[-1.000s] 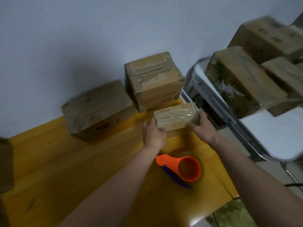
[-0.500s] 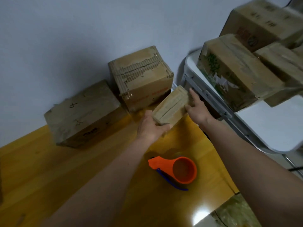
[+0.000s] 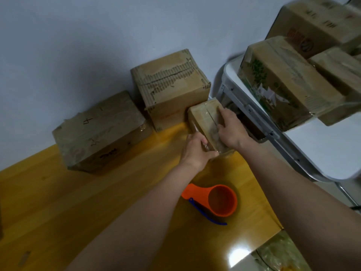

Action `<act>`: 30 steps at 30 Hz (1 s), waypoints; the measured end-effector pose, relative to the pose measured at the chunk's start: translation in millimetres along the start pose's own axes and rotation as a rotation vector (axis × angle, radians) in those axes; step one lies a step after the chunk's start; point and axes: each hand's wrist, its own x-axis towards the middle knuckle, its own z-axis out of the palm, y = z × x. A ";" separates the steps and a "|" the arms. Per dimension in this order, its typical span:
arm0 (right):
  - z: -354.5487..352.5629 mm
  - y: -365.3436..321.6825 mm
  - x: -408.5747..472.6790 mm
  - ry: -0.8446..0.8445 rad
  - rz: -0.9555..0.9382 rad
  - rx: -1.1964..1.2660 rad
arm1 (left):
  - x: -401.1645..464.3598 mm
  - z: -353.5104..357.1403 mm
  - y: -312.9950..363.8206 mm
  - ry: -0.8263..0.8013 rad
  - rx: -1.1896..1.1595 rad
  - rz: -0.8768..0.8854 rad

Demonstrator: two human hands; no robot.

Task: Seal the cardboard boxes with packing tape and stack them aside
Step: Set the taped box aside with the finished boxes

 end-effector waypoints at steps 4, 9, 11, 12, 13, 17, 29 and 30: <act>-3.9 5.7 -2.7 -0.148 -0.064 -0.259 | 5.8 -0.4 5.1 0.021 0.074 0.019; -2.1 -1.7 -19.6 -0.116 -0.166 -0.474 | -18.5 -37.6 -31.4 0.035 0.494 -0.046; 9.0 -11.9 -31.7 -0.080 -0.238 -0.589 | -43.1 -62.3 -53.9 0.109 0.623 -0.115; 17.7 -18.2 -39.0 -0.067 -0.276 -0.637 | -57.7 -75.2 -64.8 0.139 0.660 -0.158; 28.2 -25.4 -47.0 -0.064 -0.312 -0.679 | -72.9 -88.0 -75.1 0.166 0.687 -0.200; 73.1 -66.6 -83.8 -0.159 -0.418 -0.734 | -136.9 -134.3 -111.8 0.233 0.690 -0.341; 219.0 -213.5 -221.0 -0.490 -0.721 -0.680 | -336.0 -227.5 -226.1 0.436 0.521 -0.562; 232.4 -224.5 -234.6 -0.516 -0.745 -0.672 | -350.6 -233.5 -236.4 0.461 0.495 -0.562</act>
